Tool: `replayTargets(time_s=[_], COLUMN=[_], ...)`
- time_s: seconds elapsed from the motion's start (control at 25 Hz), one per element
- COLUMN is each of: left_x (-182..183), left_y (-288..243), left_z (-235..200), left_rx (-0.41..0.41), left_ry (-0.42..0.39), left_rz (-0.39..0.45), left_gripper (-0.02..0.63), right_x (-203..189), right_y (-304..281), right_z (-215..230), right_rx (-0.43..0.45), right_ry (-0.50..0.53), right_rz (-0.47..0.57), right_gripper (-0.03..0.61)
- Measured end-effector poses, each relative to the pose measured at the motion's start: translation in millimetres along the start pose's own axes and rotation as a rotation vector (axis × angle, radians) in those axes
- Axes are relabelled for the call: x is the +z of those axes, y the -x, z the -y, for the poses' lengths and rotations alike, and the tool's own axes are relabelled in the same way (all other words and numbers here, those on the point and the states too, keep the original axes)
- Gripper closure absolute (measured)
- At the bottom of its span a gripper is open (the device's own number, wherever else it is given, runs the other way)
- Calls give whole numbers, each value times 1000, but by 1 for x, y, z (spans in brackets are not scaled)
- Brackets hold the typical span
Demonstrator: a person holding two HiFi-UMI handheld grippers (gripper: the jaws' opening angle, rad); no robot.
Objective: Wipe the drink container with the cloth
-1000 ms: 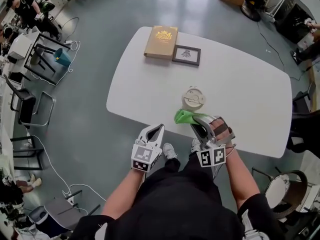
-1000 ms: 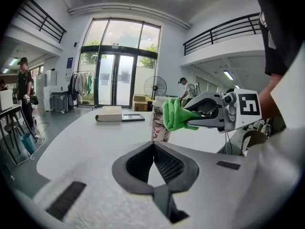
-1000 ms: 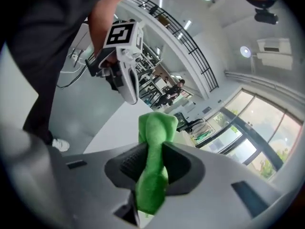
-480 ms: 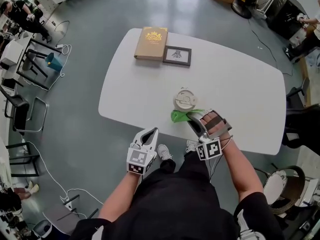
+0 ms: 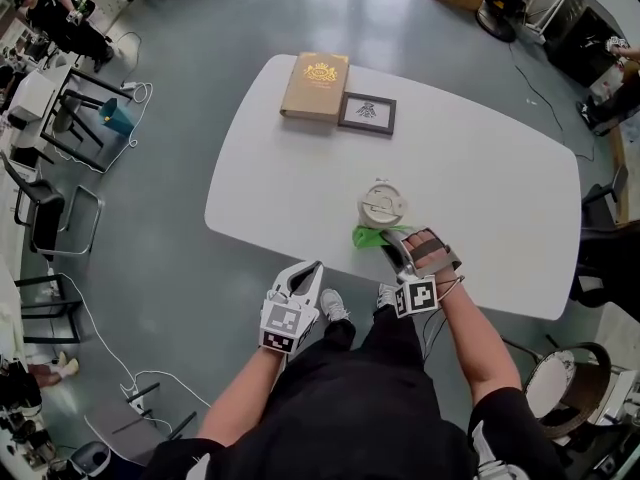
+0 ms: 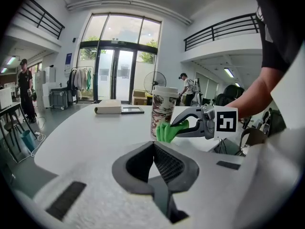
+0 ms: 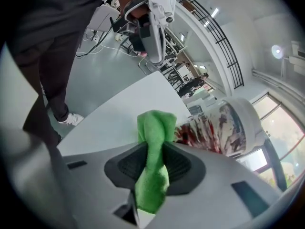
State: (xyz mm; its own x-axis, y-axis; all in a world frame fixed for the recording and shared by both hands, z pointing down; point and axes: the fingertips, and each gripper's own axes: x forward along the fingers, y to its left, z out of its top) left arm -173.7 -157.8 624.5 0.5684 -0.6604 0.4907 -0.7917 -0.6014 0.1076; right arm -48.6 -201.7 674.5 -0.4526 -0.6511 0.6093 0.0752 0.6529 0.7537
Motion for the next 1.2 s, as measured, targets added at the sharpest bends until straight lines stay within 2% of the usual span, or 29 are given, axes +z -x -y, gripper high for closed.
replayTargets(time_s=[0.16, 0.4, 0.72, 0.96, 1.2], left_x=[1, -8, -3, -4, 1], left_y=[5, 5, 8, 12, 17], left_z=[-5, -5, -11, -13, -21], left_rx=[25, 19, 28, 13, 20], left_ry=[5, 13, 13, 10, -3], left_rz=[-11, -18, -9, 2, 7], left_gripper=[603, 604, 604, 604, 604], right_x=[-7, -9, 14, 48, 70], right_y=[-10, -14, 2, 16, 20], right_z=[-10, -13, 0, 26, 49], right_rx=[27, 36, -20, -73, -115], right_ry=[-35, -108, -190, -433, -799], right_rz=[-30, -45, 4, 37, 53], right_gripper=[470, 471, 471, 471, 471])
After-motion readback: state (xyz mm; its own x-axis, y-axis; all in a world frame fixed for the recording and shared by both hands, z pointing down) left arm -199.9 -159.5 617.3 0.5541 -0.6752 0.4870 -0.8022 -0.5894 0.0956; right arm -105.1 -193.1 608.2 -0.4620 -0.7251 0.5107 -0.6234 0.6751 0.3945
